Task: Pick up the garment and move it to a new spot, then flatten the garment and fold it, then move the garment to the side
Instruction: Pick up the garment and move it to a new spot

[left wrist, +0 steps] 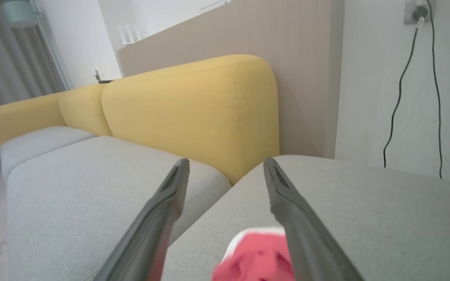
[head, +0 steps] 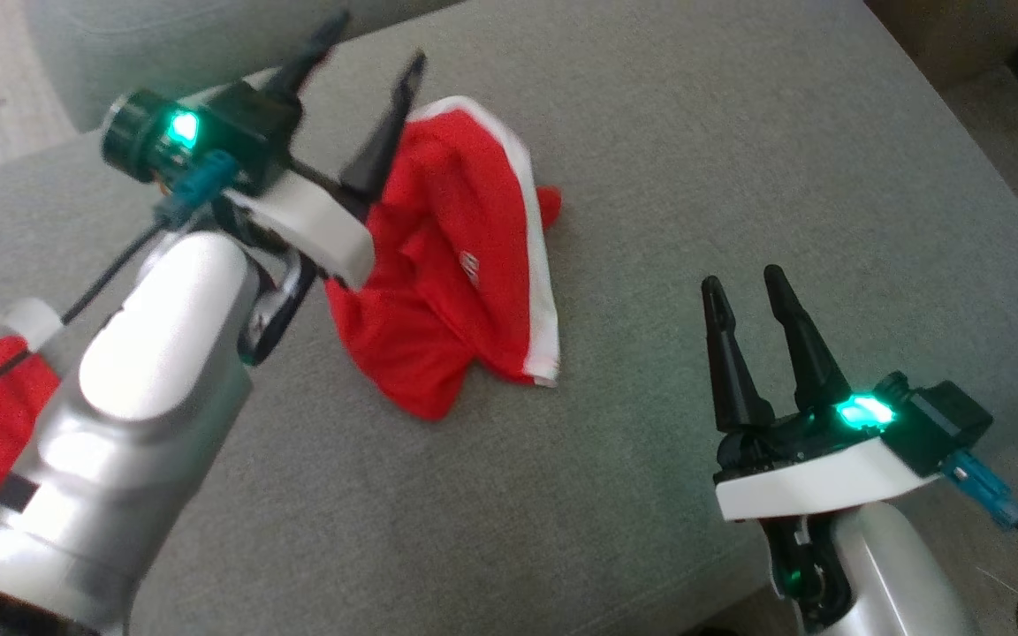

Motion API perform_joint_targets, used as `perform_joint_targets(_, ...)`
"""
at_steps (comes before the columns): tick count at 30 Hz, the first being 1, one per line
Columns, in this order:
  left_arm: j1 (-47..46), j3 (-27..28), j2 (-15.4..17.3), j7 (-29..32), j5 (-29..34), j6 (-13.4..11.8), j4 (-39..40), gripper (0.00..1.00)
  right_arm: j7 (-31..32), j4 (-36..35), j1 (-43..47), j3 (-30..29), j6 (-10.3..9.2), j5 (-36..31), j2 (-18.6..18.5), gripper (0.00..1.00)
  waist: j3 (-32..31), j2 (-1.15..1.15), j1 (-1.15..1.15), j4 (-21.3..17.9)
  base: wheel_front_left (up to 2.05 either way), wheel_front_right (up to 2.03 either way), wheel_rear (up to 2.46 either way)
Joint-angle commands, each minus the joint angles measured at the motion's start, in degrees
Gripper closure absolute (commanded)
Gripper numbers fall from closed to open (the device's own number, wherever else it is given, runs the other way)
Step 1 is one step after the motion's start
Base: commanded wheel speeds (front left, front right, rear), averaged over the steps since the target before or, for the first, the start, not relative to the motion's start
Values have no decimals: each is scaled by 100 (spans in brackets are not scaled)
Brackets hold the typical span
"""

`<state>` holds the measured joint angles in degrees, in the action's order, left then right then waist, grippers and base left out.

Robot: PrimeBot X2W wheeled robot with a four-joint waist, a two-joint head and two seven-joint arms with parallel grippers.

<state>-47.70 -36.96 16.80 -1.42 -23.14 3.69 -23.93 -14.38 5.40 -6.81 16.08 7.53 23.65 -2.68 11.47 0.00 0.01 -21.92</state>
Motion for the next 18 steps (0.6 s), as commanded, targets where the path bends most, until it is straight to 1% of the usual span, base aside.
perform_joint_targets(1, -345, 303, 127, -152, -2, -58, 70, 0, -62, -216, -141, 108, -4, 36, -20, 0, 81, 0, -1, -72, 0, 0, 0)
perform_joint_targets(4, -321, 353, 168, -432, 15, -89, -113, 0, -62, -196, -123, 73, -4, 24, -20, 0, 30, 0, -1, 66, 0, 0, 0)
perform_joint_targets(8, -65, 471, 234, -770, -53, -211, -164, 0, -62, -167, -97, -43, -4, -52, -20, 0, -94, 0, -1, 420, 0, 0, 0)
perform_joint_targets(11, 284, 561, 268, -1000, -137, -329, -34, 0, -62, -115, -48, -140, -4, -155, -20, 0, -222, 0, -1, 770, 0, 0, 0)
perform_joint_targets(13, 579, 536, 322, -1098, -156, -321, 105, 0, -62, -73, -14, -221, -4, -235, -20, 0, -307, 0, -1, 1021, 0, 0, 0)
perform_joint_targets(14, 579, 536, 322, -1098, -156, -321, 105, 0, -62, -73, -14, -221, -4, -235, -20, 0, -307, 0, -1, 1021, 0, 0, 0)
perform_joint_targets(18, 1266, 603, 469, -1230, -213, -477, 442, 0, -62, 12, 50, -408, -4, -367, -20, 0, -471, 0, -1, 1452, 0, 0, 0)
